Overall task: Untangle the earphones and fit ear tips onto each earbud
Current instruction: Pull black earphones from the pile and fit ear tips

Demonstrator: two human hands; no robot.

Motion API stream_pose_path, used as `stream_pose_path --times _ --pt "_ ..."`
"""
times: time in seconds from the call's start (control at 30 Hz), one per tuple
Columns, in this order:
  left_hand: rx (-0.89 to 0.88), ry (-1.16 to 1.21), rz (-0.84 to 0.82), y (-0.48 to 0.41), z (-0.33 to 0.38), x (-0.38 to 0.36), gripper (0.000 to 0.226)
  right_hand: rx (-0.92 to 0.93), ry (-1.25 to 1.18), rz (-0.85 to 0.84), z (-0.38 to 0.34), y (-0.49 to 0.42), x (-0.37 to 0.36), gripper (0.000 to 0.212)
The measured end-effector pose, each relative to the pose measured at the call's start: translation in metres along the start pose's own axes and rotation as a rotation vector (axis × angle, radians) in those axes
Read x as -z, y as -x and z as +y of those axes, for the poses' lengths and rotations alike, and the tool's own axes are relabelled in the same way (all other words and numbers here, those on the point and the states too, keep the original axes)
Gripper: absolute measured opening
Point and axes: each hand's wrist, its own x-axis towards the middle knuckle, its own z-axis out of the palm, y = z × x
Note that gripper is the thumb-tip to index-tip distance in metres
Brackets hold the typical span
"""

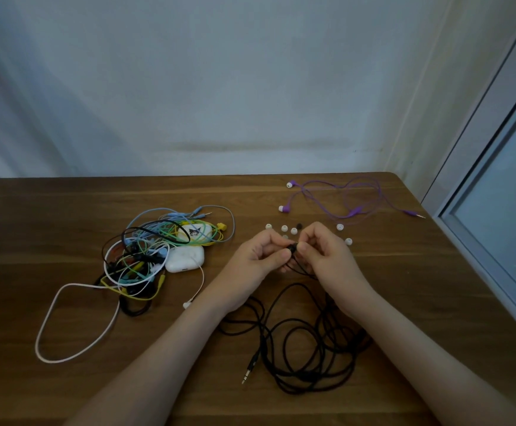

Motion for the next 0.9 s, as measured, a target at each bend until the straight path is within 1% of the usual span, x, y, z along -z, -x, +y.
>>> stream_pose_path --times 0.13,0.2,0.27,0.33,0.4,0.47,0.57,0.9 --pt "-0.006 -0.013 -0.011 -0.0001 0.0023 -0.001 0.022 -0.003 -0.006 -0.003 0.0005 -0.0002 -0.0002 0.018" --pt "0.001 -0.017 0.006 -0.0006 0.001 -0.0006 0.026 0.045 0.044 0.01 0.0006 0.0005 -0.0004 0.019" --pt "0.013 -0.016 0.021 -0.0015 -0.001 -0.0004 0.026 0.112 0.108 0.014 -0.0011 0.0022 -0.0003 0.022" --pt "0.027 -0.007 0.034 -0.0021 -0.0021 -0.0008 0.025 0.161 0.161 0.021 -0.0029 0.0032 0.0001 0.02" --pt "0.043 0.003 0.047 -0.0028 -0.0027 -0.0006 0.024 0.172 0.178 0.051 -0.0023 0.0029 0.0004 0.014" --pt "0.054 0.012 0.048 -0.0035 -0.0028 0.0001 0.024 0.143 0.164 0.082 -0.0008 0.0022 0.0 0.01" --pt "0.066 0.038 0.033 -0.004 -0.0029 0.0004 0.022 0.076 0.119 0.089 0.0014 0.0006 -0.0003 0.012" --pt "0.07 0.087 0.038 -0.0038 -0.0011 -0.0008 0.02 -0.123 -0.184 -0.014 -0.0076 0.0021 0.001 0.013"
